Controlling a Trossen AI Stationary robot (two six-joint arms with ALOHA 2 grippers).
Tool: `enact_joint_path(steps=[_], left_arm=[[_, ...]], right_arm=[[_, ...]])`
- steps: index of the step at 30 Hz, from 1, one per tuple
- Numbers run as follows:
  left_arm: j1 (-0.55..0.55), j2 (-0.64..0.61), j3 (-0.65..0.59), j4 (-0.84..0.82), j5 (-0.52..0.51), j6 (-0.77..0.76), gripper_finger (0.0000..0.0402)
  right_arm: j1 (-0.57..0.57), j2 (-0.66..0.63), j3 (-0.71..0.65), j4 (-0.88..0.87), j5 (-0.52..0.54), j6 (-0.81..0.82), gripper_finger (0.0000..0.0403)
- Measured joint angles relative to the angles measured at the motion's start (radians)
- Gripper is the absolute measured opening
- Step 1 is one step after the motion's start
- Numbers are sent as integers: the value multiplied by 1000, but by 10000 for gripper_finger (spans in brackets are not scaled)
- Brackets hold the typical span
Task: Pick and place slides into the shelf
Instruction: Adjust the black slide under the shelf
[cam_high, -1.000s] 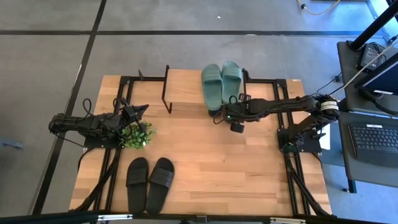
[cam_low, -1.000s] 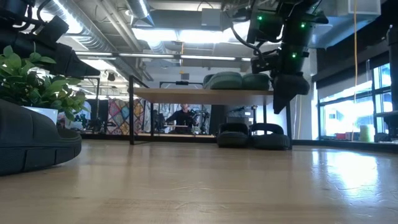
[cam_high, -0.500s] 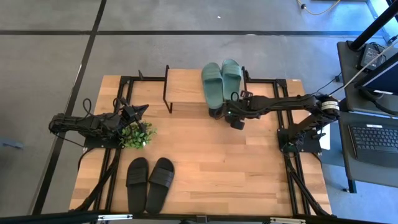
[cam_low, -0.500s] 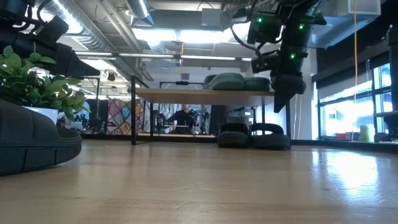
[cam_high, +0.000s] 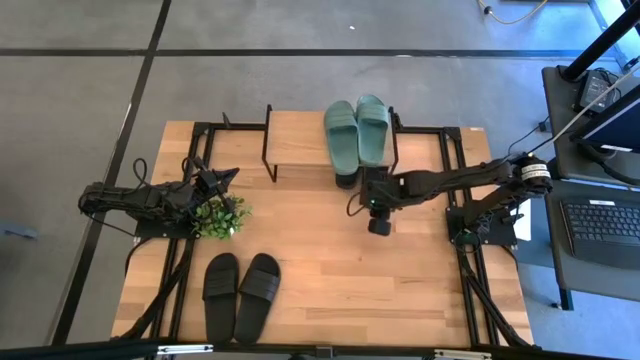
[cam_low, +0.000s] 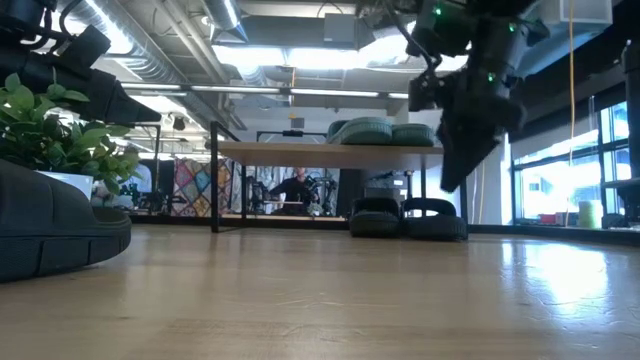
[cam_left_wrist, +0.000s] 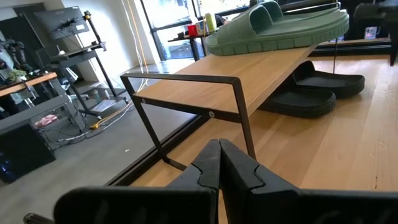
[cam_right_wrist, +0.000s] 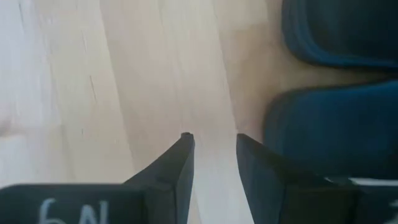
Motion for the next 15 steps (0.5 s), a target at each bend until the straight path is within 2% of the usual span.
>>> enact_joint_path(steps=[15], left_arm=[[0, 0, 0, 0, 0, 0, 0]], right_arm=[[-19, 11, -170, 190, 70, 28, 122]])
